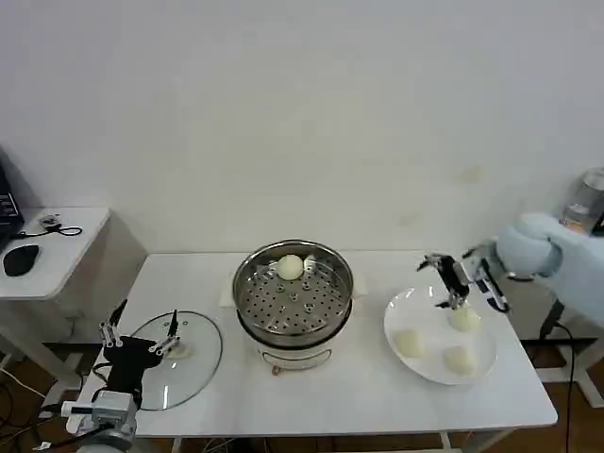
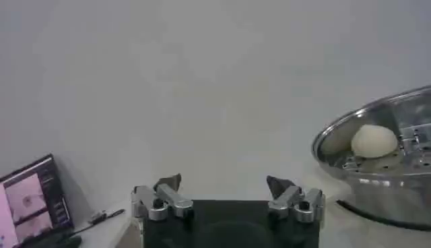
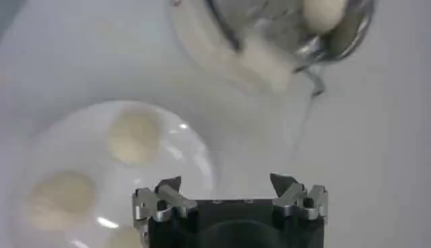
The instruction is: Take steamed baozi put them in steamer then cover it.
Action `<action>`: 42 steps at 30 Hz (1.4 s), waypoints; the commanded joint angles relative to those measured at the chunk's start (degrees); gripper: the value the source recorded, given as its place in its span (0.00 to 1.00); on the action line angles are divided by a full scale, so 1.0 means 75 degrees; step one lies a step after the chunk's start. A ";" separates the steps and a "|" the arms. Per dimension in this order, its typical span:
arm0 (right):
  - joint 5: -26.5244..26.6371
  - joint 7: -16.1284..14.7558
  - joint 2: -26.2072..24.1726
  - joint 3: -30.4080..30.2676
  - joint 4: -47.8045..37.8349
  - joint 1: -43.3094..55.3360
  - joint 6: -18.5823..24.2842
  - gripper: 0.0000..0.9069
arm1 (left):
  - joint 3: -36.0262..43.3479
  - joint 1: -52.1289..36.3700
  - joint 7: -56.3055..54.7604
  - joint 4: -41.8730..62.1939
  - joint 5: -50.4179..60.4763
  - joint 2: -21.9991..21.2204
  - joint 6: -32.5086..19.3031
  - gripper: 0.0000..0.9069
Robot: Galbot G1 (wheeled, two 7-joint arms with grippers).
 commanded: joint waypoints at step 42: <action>-0.0201 -0.0402 0.2038 0.0047 -0.1903 -0.1209 -0.0666 0.73 | -0.0012 0.0038 -0.0118 0.0139 0.0159 -0.0229 0.0017 1.00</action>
